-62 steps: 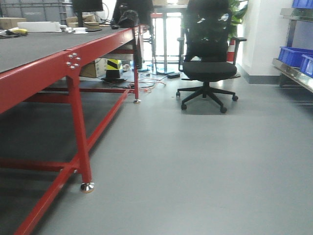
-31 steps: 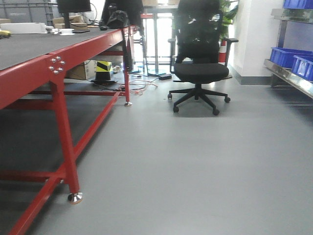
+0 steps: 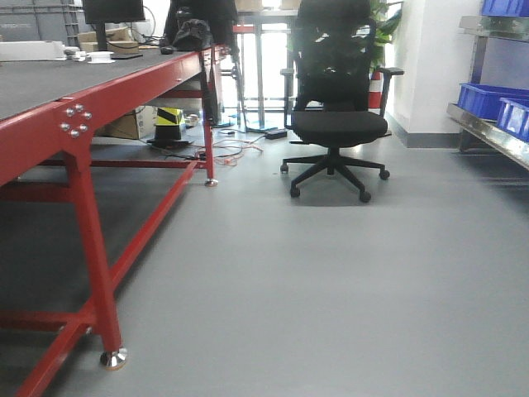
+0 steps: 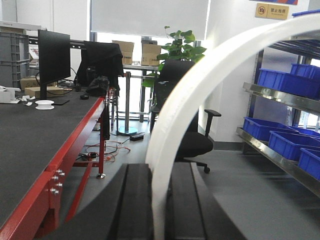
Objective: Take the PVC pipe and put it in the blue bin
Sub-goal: 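Drive the base along the red-framed table holding both pipe pieces, then drive the base toward the steel shelf of blue bins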
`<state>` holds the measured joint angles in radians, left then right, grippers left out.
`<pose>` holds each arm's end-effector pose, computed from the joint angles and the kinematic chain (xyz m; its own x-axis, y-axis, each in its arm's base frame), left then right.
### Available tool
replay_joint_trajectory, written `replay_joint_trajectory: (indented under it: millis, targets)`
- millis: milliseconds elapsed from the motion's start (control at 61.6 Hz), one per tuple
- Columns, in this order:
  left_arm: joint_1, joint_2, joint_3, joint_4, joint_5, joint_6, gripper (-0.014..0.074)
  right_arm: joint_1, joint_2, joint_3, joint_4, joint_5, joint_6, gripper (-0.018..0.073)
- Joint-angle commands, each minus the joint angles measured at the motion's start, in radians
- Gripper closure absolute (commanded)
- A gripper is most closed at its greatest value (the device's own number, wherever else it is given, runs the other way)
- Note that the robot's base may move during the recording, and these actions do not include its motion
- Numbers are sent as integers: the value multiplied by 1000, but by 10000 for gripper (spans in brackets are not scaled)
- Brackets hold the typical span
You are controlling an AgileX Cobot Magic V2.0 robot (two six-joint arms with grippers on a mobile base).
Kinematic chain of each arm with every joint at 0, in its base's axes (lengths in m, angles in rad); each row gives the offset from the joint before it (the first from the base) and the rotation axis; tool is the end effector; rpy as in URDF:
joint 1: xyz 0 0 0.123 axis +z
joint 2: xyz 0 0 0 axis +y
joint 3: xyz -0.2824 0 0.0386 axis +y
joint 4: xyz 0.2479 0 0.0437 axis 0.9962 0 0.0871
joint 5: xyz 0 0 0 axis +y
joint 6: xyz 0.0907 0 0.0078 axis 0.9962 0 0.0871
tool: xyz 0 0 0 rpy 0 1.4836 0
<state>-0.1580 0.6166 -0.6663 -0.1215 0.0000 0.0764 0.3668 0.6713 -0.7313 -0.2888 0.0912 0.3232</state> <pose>0.1260 -0.0201 0.3861 0.1275 -0.0660 -0.9896 0.1633 0.9856 -0.0447 0.1302 0.0475 0.3927 0.0438 0.0549 -0.9975 -0.3361 0.9411 0.0370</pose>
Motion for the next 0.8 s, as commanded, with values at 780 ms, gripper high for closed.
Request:
replay_joint_trajectory:
  millis: [780]
  targets:
    - [-6,-5,-1,-8,-26,-1,707,1,-7,-4,-11,-25,-5,727]
